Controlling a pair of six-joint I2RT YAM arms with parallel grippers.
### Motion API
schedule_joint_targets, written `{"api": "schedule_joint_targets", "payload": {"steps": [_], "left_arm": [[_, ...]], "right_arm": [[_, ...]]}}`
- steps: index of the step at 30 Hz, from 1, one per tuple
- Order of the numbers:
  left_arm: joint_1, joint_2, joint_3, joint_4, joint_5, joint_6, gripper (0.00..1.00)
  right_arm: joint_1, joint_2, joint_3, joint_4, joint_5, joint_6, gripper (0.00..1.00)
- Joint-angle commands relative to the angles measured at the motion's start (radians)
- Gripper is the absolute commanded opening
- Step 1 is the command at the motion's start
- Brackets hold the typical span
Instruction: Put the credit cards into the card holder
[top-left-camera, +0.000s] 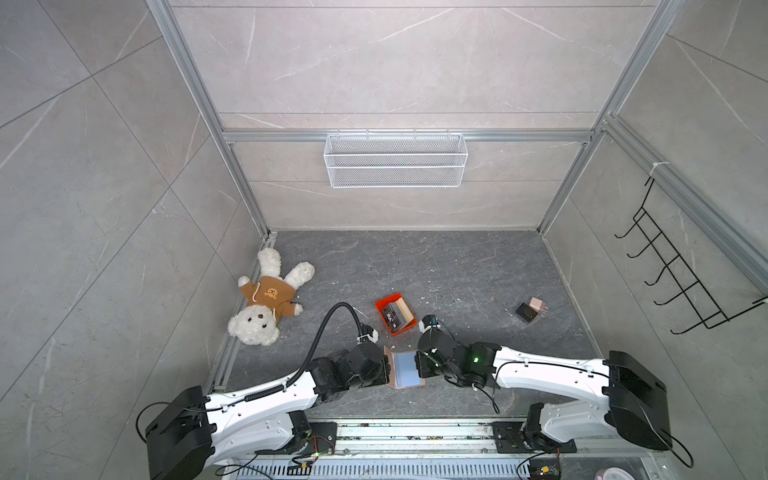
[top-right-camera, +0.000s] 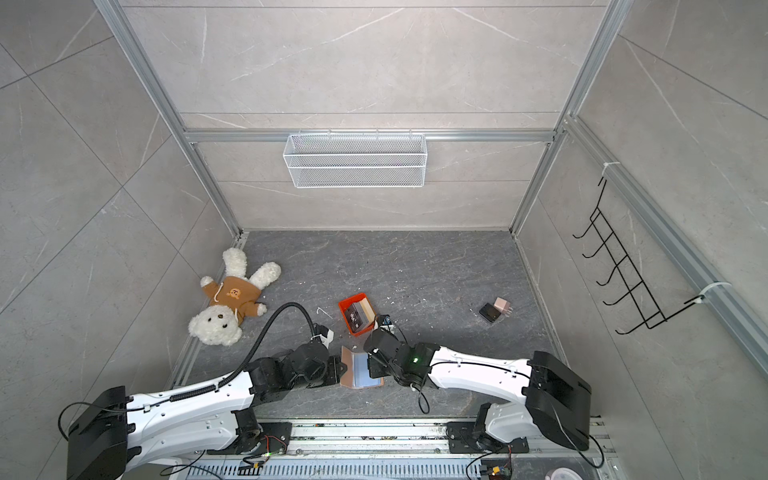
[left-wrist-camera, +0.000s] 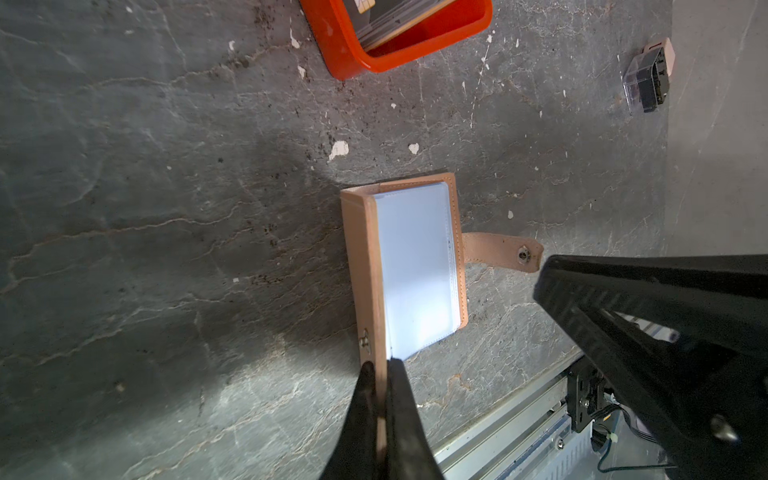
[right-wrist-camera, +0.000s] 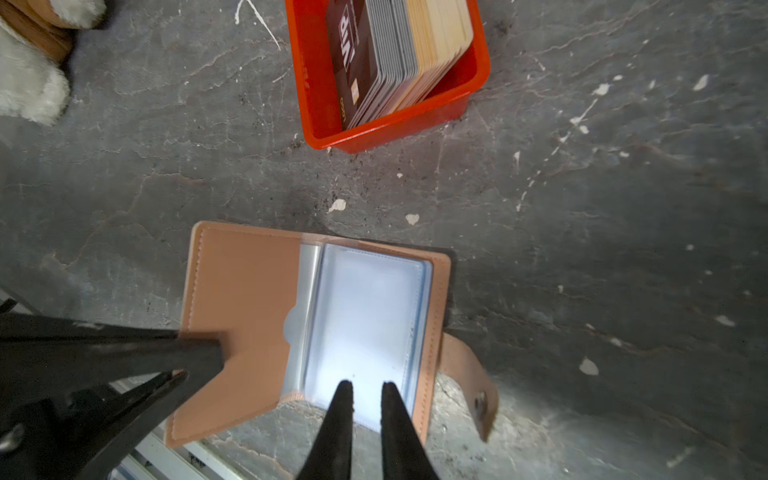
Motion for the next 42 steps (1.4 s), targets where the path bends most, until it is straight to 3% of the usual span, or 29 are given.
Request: {"api": "schedule_joint_targets", "payload": {"steps": [1,12,30,42], "left_arm": [[-0.007,0.009,0.017,0.024,-0.031,0.002,0.00],[-0.012,0.025,0.022,0.026,-0.031,0.018,0.00],[-0.014,0.027,0.019,0.029,-0.029,0.024,0.00],[-0.013,0.033,0.026,0.020,-0.030,0.028,0.00]], "right_arm": [[0.004,0.048,0.013,-0.020,0.005,0.029,0.17],[0.004,0.104,0.041,-0.166,0.103,0.035,0.17],[-0.013,0.176,0.071,-0.182,0.169,-0.022,0.17],[-0.038,0.216,0.063,-0.175,0.151,-0.039,0.19]]}}
